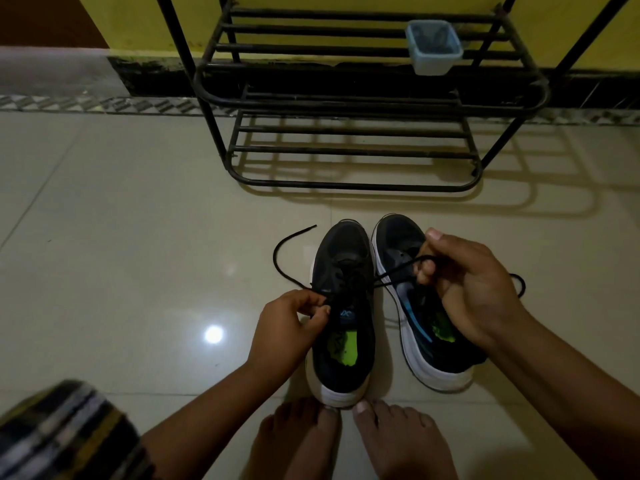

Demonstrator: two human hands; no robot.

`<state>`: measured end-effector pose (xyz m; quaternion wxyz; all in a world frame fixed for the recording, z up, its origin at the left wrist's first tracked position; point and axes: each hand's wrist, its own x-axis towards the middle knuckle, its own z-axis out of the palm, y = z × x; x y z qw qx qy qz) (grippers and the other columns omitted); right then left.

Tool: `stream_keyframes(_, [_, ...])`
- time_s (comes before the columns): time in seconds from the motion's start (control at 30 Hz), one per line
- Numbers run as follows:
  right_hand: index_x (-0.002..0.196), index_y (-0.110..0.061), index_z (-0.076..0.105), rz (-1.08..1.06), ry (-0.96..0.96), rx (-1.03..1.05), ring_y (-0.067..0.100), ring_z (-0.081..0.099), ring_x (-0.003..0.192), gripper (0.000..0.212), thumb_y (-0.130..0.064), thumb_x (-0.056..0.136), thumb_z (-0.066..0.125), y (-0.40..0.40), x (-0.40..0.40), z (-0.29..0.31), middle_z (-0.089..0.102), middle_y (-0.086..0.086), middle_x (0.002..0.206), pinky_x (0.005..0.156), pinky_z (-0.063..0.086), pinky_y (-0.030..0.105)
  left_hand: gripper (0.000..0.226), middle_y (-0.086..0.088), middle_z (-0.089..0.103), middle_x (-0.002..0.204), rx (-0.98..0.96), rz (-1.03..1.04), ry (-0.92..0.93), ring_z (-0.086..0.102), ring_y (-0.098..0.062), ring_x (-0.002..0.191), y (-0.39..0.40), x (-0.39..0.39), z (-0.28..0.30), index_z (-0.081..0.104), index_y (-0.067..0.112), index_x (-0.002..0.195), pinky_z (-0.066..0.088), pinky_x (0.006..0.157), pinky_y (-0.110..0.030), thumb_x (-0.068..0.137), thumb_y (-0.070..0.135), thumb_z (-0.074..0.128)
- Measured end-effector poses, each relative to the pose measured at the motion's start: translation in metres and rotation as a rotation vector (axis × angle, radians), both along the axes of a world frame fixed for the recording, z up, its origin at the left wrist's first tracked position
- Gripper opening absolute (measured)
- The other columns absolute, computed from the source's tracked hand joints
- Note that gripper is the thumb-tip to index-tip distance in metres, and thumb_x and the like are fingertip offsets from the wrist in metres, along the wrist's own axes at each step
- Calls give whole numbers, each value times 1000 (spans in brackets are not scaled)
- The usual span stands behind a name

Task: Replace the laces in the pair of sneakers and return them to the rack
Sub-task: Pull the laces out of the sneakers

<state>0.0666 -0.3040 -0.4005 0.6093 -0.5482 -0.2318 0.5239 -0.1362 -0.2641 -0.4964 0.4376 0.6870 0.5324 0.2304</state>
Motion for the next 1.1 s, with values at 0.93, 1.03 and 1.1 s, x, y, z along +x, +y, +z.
stream_keyframes(0.93, [120,-24,50,-38,-696,-193,10,57,84,36,-9,89,59,-7,8,-25,53,-2,110,72,48,25,10,7,70,86,-8,9,-67,60,3,83,-3,-2,2,73,18,89,39,66,1,84,11,67])
stream_keyframes(1.03, [119,-27,57,350,-1390,51,13,53,82,39,-9,85,60,-17,-11,-39,54,-3,101,73,43,26,9,7,71,85,-15,-6,-71,60,2,82,-1,-3,2,74,17,89,39,67,0,84,12,67])
stream_keyframes(1.1, [117,-31,62,522,-1749,127,21,56,83,46,-14,75,59,-21,-18,-53,59,-2,90,68,44,33,9,6,71,85,-13,-6,-69,60,3,82,-2,-4,1,74,16,90,39,66,0,84,13,67])
